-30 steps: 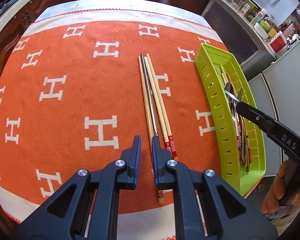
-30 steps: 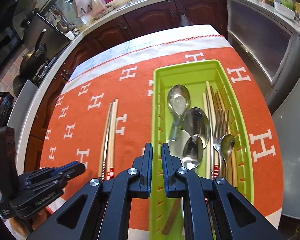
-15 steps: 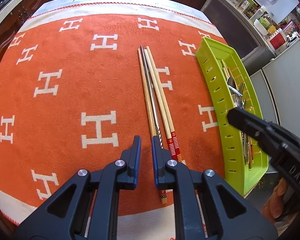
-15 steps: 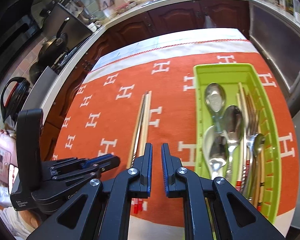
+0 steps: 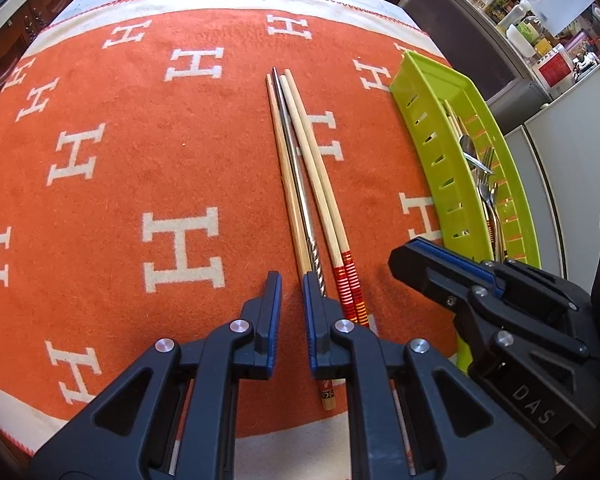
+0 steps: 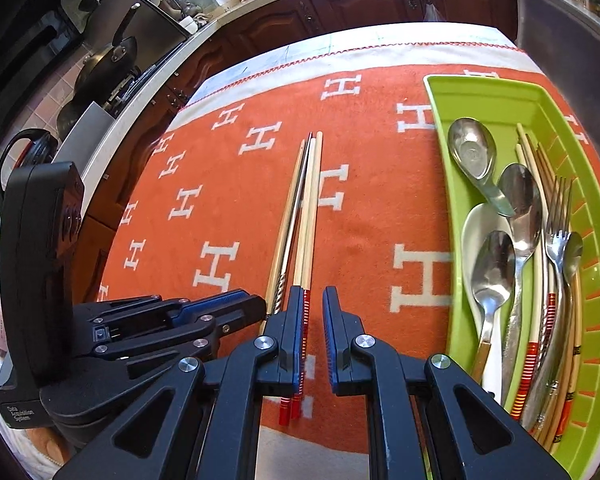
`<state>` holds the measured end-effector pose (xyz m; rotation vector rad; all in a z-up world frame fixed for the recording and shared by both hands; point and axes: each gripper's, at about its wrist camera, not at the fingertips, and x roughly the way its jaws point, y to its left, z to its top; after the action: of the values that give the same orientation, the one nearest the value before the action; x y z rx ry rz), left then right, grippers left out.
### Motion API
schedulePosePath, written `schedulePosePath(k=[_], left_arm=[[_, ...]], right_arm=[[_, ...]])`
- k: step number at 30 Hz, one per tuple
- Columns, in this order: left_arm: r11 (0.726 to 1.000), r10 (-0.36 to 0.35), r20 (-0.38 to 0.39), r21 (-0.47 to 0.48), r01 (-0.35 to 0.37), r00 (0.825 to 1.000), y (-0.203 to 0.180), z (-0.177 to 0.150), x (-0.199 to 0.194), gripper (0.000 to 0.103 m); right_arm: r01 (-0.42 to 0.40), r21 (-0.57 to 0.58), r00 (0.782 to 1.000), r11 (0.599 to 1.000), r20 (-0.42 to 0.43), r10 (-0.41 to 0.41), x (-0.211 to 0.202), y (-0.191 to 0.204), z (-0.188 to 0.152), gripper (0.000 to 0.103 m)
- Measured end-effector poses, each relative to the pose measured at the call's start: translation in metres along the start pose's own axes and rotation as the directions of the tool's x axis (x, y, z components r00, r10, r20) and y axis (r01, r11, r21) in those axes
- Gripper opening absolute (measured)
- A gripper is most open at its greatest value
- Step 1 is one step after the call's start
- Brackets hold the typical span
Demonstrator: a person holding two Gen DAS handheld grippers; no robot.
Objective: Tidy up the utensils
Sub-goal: 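Grasp a wooden chopstick with the left tool while the right tool grasps a red-banded chopstick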
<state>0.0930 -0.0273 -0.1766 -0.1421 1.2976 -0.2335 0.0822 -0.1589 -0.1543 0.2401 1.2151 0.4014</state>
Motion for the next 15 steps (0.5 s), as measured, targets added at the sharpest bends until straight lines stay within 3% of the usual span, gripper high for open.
schedulePosePath(k=[2,5,12,15], left_arm=[[1.0,-0.003,0.003,0.002,0.003,1.0,-0.001,0.001,0.001,0.008],[1.0,0.0,-0.004,0.006,0.0,1.0,0.0,0.001,0.003,0.017],[1.0,0.006,0.017,0.0,-0.006,1.0,0.001,0.006,0.006,0.017],[0.999,0.042,0.036,-0.003,-0.042,0.998,0.004,0.007,0.005,0.017]], right_arm=[[-0.001,-0.001,1.0,1.0,-0.003,0.001,0.004,0.001,0.0,0.01],[-0.001,0.001,1.0,1.0,-0.009,0.001,0.008,0.002,0.001,0.01],[-0.001,0.004,1.0,1.0,-0.022,0.001,0.015,0.004,0.005,0.01],[-0.001,0.003,1.0,1.0,-0.03,0.001,0.018,0.004,0.005,0.01]])
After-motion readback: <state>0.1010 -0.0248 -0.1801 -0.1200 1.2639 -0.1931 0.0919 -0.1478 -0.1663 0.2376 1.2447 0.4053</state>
